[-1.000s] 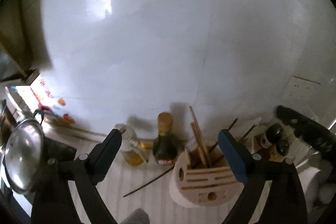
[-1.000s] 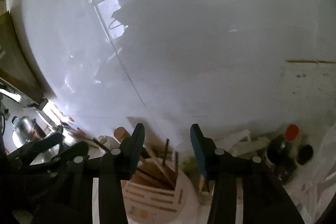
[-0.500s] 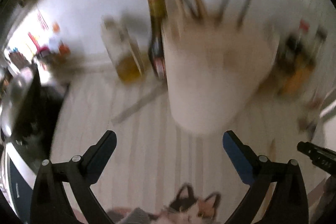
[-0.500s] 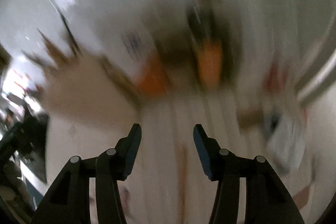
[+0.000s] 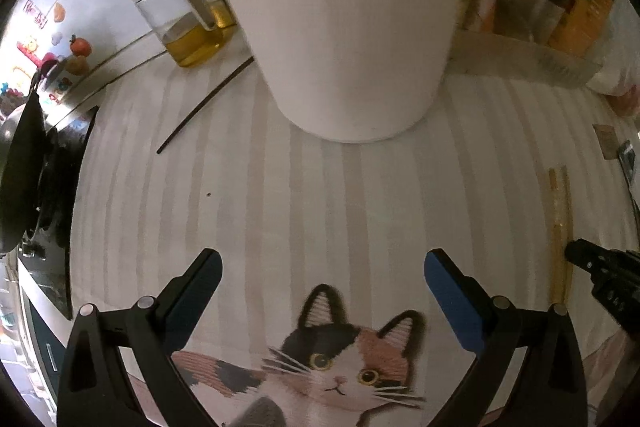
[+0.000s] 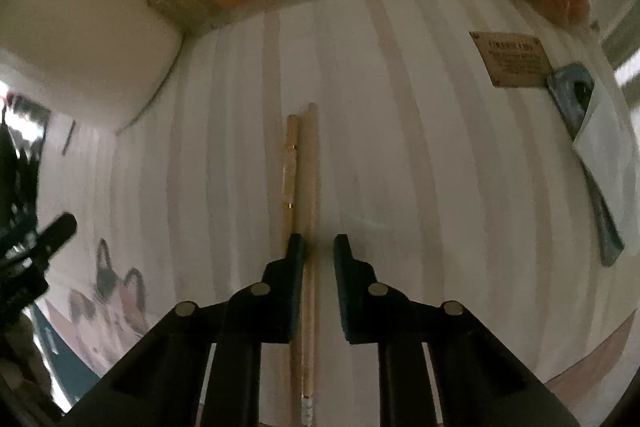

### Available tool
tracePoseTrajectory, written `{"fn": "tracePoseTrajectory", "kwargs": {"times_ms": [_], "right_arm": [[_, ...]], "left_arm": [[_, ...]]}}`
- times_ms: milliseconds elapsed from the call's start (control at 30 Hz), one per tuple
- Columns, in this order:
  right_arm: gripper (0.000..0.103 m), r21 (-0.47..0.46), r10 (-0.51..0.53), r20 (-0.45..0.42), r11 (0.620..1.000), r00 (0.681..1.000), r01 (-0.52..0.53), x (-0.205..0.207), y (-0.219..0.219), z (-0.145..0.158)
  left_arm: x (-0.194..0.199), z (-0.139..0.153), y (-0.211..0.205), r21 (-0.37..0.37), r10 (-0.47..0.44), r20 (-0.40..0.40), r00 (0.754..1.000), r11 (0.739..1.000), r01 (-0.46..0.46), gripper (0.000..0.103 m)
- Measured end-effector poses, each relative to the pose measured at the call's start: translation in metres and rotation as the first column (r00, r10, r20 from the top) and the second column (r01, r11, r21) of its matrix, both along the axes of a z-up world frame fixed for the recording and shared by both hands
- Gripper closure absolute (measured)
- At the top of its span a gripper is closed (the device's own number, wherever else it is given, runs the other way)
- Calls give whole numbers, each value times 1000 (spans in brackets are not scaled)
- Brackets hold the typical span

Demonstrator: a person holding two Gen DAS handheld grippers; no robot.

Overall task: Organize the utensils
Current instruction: 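Grasp a light wooden chopstick with each tool from the cloth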

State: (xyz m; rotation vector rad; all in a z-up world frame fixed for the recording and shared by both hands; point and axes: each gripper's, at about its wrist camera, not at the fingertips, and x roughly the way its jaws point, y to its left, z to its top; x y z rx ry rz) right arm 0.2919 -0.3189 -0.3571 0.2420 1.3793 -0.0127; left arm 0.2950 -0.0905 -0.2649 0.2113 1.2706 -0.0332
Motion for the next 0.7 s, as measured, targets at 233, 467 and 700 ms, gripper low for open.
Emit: {"fn": "tracePoseTrajectory", "kwargs": {"times_ms": [233,467,700], "right_arm": [[96,-91,17,-36,996,999,-20,-21,-16,-4],[96,-91,-109,-78,991,991,102,-66,-91,-8],[96,-58,-202,-73,979,977,198,-95,-135,-10]], "left_arm": [[-20,-5,-47,-33,-83,-25,996,996,82,0],[-41,-24,-131,-131,-212,-86,973,971,200,7],[-58,-44,-177,-99,-310,-91,946,948,302,76]]}}
